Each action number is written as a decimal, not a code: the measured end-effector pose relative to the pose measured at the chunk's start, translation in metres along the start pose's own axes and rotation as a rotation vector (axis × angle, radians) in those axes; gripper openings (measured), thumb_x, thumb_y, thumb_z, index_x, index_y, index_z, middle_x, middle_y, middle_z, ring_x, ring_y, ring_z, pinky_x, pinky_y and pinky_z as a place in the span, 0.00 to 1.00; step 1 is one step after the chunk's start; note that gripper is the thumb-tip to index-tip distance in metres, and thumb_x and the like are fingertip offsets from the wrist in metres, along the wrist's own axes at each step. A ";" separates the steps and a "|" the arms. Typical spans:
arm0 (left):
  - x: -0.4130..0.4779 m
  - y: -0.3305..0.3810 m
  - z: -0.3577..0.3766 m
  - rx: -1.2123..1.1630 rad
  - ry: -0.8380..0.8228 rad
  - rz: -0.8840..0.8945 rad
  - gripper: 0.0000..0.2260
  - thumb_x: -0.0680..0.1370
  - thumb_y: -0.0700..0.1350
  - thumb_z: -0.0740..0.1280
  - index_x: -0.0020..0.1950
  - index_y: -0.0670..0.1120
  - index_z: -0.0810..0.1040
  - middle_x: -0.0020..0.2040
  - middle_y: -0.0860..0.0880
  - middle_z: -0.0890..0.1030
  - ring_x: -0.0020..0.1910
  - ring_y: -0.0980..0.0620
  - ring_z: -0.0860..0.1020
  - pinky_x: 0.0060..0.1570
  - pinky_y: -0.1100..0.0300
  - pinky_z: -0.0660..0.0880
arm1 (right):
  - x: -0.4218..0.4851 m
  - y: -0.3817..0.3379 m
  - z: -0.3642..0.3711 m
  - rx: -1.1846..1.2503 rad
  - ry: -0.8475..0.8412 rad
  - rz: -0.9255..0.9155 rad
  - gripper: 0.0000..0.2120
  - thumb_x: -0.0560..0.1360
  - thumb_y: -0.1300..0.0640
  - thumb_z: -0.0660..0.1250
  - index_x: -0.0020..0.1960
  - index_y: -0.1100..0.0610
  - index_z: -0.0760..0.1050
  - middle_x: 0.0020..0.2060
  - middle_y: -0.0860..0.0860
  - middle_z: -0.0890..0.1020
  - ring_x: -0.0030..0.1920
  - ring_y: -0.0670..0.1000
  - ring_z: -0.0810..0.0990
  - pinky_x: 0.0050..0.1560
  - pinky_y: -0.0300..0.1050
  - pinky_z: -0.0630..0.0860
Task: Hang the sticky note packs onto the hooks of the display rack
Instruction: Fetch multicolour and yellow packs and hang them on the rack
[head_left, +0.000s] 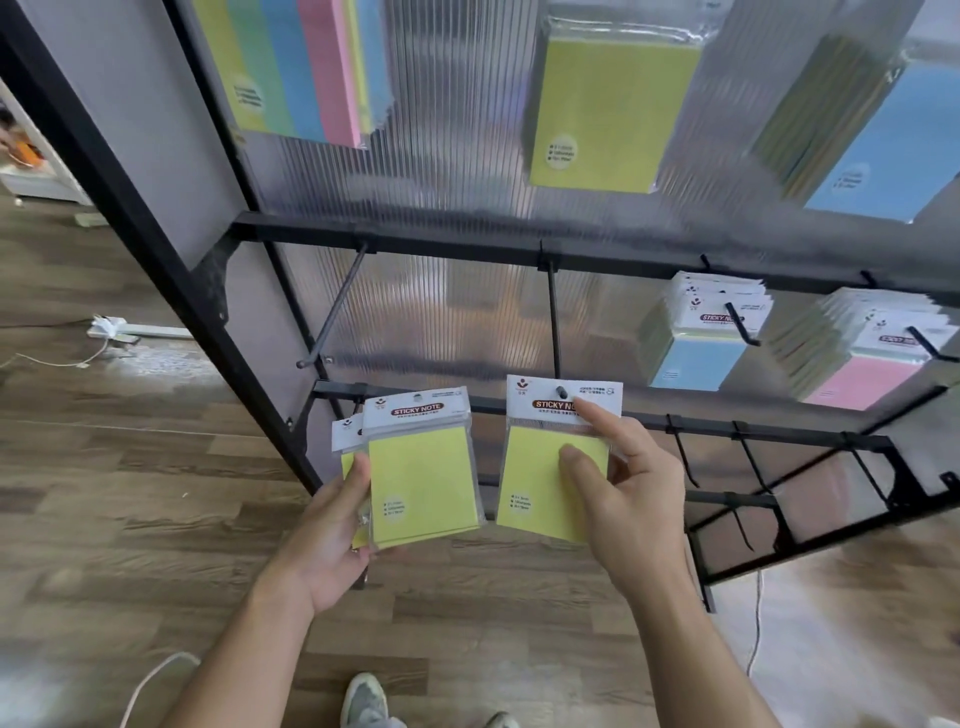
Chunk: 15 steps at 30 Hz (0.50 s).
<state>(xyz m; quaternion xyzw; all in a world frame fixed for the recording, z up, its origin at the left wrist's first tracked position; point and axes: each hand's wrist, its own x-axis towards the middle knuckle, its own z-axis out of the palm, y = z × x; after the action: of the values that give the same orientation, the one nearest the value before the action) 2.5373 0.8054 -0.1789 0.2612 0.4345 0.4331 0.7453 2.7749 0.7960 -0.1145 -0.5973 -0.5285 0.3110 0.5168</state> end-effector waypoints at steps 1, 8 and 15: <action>0.000 0.000 -0.001 -0.003 -0.005 0.006 0.46 0.45 0.68 0.81 0.60 0.55 0.79 0.55 0.45 0.85 0.46 0.47 0.85 0.32 0.56 0.80 | 0.003 0.002 0.000 -0.013 -0.006 -0.003 0.18 0.69 0.57 0.68 0.54 0.37 0.76 0.43 0.49 0.79 0.37 0.57 0.73 0.38 0.41 0.70; 0.000 0.004 0.003 0.027 -0.013 0.011 0.48 0.46 0.68 0.80 0.64 0.55 0.77 0.59 0.45 0.83 0.52 0.46 0.84 0.37 0.54 0.81 | 0.038 0.010 0.005 -0.112 -0.057 0.011 0.21 0.76 0.66 0.63 0.63 0.46 0.76 0.46 0.46 0.78 0.35 0.40 0.72 0.38 0.29 0.67; 0.010 0.015 0.015 0.061 0.014 0.023 0.50 0.47 0.69 0.80 0.66 0.52 0.76 0.61 0.46 0.82 0.58 0.46 0.82 0.42 0.53 0.80 | 0.086 0.016 0.015 -0.164 -0.117 0.026 0.24 0.79 0.65 0.58 0.69 0.43 0.69 0.48 0.50 0.76 0.37 0.47 0.71 0.41 0.37 0.69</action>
<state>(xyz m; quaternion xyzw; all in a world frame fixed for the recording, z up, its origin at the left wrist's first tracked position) 2.5465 0.8213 -0.1649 0.2859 0.4498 0.4300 0.7287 2.7873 0.8840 -0.1184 -0.6252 -0.5739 0.3075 0.4303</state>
